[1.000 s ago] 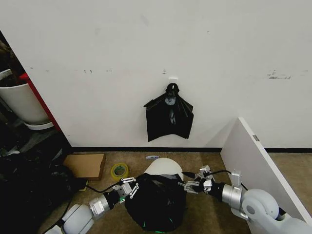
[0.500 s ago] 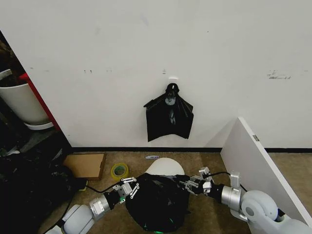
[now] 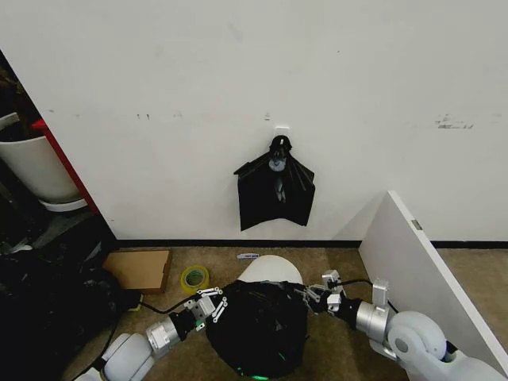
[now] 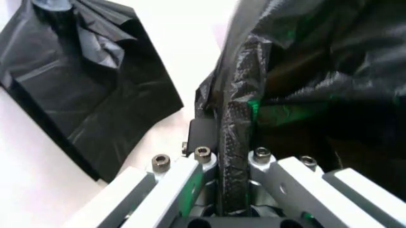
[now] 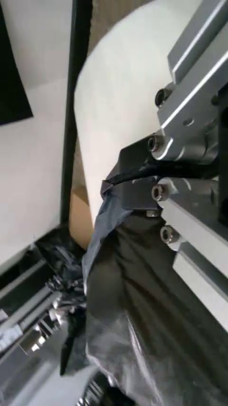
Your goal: Place the garbage bag over the trash bin.
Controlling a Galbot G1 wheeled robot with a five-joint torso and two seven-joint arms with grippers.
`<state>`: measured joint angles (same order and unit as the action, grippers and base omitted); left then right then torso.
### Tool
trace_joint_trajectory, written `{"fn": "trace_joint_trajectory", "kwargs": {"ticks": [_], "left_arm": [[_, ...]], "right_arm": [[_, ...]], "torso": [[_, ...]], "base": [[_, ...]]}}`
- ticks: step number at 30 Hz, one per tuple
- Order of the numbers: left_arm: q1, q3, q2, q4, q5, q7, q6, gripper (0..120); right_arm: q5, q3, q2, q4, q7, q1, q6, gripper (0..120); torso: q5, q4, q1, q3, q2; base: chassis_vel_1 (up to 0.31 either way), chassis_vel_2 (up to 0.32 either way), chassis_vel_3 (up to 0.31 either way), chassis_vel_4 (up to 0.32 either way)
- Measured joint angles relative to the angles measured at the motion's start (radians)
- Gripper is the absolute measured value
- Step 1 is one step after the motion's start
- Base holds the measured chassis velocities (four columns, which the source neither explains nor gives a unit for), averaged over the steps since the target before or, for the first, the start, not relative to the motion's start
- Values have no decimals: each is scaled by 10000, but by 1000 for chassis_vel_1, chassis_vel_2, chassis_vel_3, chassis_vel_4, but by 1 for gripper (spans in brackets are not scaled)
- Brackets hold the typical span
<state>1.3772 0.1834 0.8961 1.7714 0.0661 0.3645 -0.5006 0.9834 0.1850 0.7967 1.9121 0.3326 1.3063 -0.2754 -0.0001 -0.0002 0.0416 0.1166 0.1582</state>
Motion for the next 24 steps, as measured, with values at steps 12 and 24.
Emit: {"fn": "trace_joint_trajectory", "kwargs": {"ticks": [12,24], "left_arm": [[22,1,72,39,-139,127,-145,0],[-179,-224,147,-276,848,-676,238,0]], "right_arm": [[-140,-271,317,-770,-451,-647,109,0],[161,226,457,-542,-748,-466,619,26]], "torso": [[0,1,0,0,0],[0,1,0,0,0]], "base": [[0,0,0,0],[0,0,0,0]]}}
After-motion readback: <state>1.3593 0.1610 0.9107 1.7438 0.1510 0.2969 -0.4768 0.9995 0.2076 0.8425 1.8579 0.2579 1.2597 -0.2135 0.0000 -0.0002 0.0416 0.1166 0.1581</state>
